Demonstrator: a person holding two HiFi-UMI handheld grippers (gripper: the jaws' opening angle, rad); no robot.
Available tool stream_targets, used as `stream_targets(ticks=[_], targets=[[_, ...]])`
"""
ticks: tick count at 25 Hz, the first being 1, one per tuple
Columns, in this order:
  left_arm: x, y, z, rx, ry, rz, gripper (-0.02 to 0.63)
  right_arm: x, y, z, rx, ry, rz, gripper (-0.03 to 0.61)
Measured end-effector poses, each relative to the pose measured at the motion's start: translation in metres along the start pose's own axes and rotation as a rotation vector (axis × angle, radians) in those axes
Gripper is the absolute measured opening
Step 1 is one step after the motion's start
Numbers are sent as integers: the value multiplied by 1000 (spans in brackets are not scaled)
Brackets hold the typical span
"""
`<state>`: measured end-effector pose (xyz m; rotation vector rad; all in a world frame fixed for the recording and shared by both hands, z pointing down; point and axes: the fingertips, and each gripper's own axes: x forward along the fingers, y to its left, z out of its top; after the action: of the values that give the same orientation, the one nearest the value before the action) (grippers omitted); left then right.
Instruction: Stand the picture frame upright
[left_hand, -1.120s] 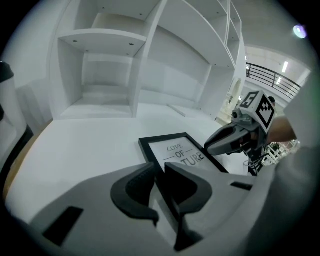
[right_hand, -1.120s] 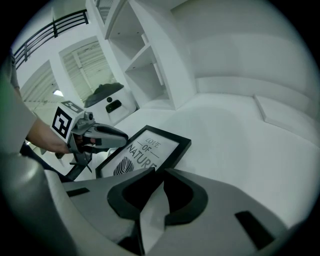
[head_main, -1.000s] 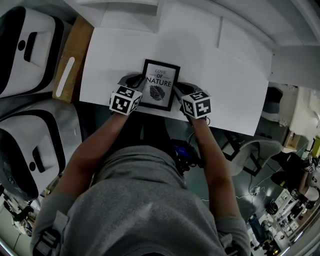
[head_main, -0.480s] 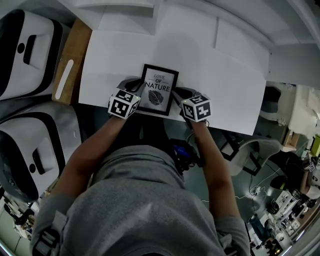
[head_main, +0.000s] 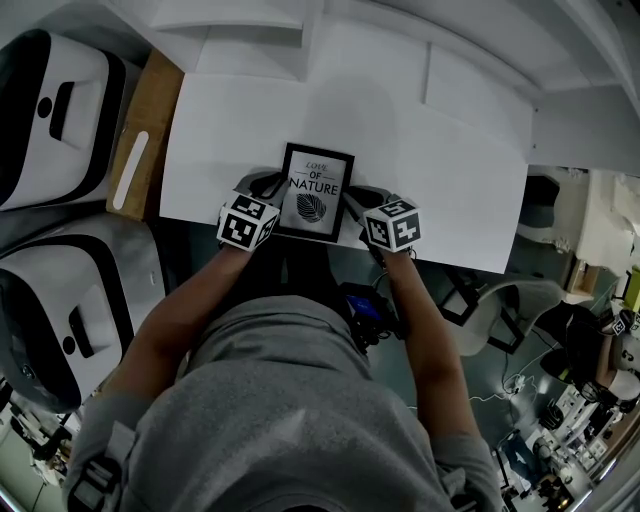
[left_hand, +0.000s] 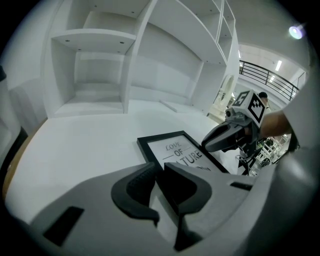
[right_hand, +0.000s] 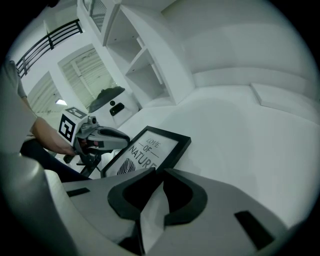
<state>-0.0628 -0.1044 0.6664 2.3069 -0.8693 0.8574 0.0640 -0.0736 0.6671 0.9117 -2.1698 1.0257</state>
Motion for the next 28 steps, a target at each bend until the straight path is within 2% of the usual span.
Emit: stream_targets(ticks=[13,17,19,22,24,28], targets=[[1,0,-1,1,-8,-8,67,1,0,0,15,-5,-17,64],[3,1,-1,-37,-7,-14,76,0,-3,-1,46,-10,-16,66],[4,4,-1,-73,-1,-11,97,-1,-4,-1,76,-17,-7,65],[5,13,-3,-117,16,-2,159,-1,-9,-1,177,-45,2,73],[4,13,-4,-145,33,-15,169,-2,-10,1,229,-75,-6,88],[6,0,0,-168,49,-63,178,0,-6,6,271,-105,-6,116]])
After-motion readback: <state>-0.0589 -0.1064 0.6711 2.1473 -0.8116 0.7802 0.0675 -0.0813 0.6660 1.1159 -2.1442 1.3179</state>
